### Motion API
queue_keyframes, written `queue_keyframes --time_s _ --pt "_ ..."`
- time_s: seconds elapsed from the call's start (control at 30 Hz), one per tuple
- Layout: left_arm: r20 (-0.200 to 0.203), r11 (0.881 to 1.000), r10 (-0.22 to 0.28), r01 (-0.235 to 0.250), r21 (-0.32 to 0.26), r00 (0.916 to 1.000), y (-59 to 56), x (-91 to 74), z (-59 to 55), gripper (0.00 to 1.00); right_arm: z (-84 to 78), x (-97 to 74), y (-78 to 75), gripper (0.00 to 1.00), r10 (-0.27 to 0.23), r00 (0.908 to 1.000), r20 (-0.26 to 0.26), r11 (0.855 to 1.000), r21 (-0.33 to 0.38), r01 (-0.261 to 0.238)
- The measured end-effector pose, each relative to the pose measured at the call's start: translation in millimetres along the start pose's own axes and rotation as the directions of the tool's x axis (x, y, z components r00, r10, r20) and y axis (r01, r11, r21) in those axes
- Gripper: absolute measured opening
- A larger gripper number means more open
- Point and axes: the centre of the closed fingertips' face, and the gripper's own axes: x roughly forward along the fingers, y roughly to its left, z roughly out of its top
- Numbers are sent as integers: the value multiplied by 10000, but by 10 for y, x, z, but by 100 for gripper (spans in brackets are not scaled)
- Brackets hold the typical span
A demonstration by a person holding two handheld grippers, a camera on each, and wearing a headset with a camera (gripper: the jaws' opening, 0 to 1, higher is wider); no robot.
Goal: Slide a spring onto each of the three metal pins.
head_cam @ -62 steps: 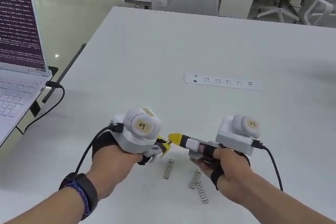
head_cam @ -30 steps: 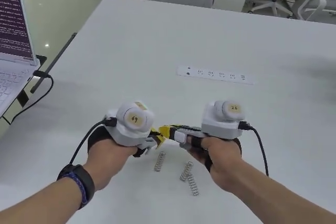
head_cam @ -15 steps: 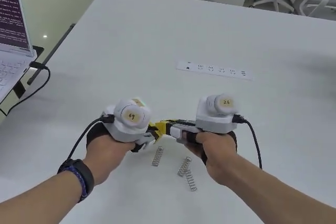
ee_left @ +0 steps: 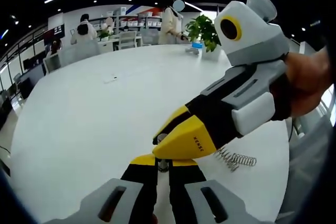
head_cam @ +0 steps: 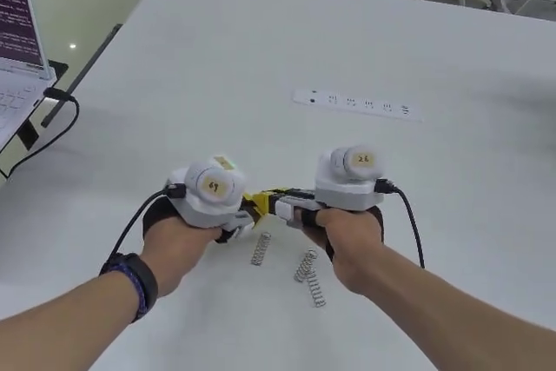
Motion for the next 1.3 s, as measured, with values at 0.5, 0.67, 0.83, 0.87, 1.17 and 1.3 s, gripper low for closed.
queue_keyframes --time_s 0.5,0.67,0.83,0.87,1.17,1.3 --pt "-102 9999 129 -129 -24 9999 22 35 -110 0 -86 79 -8 8 -149 9994 -298 9996 -239 142" --pt "-157 9998 190 -190 -12 9997 34 50 -155 0 -104 91 -3 7 -154 9993 -348 9996 -261 145" --pt "-80 9994 315 -314 132 9995 32 56 -143 0 -104 93 -2 7 -139 9992 -365 9994 -330 127" --pt "-60 9994 327 -327 98 9994 38 58 -142 0 -104 93 -3 7 -134 9993 -363 9995 -306 123" --pt "5 9993 365 -365 101 9993 38 71 -140 0 -104 92 21 11 -7 9993 -387 9987 -513 -12" --pt "9 9991 399 -399 129 9992 42 73 -140 0 -110 85 31 14 45 9992 -407 9987 -497 -65"
